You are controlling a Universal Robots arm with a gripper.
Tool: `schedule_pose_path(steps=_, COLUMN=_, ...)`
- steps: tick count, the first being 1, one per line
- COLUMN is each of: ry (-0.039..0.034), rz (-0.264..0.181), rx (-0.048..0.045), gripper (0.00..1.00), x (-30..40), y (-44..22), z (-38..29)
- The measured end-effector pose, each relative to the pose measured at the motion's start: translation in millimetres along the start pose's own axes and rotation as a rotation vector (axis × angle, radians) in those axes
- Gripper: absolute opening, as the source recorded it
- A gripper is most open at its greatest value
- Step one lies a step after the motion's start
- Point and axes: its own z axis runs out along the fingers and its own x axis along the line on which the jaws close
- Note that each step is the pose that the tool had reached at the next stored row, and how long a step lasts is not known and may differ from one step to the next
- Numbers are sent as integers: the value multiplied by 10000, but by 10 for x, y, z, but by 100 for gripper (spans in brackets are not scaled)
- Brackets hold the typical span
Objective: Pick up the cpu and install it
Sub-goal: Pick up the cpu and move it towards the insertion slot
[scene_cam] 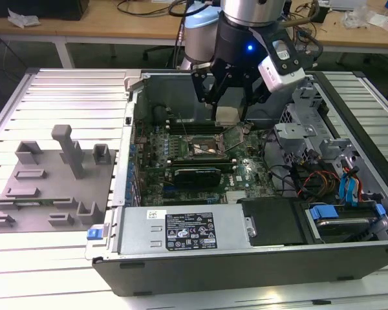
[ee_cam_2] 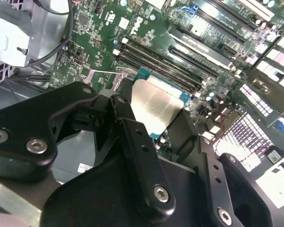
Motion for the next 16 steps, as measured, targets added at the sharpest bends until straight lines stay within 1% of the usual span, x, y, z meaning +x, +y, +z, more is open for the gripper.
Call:
schedule_pose_path(steps=4, ry=1, rz=0, rx=-11, gripper=55, x=2, y=51, z=80)
schedule_pose_path(steps=7, ry=0, rz=-1, rx=-20, gripper=55, x=3, y=110, z=151)
schedule_pose_path(steps=9, ry=1, rz=0, rx=-33, gripper=55, x=6, y=170, z=213)
schedule_pose_path(steps=12, ry=1, rz=-1, rx=-38, gripper=55, x=8, y=252, z=260)
schedule_pose_path(steps=14, ry=1, rz=0, rx=-42, gripper=55, x=10, y=320, z=303)
schedule_pose_path(steps=16, ry=2, rz=0, rx=-41, gripper=55, x=12, y=372, z=368)
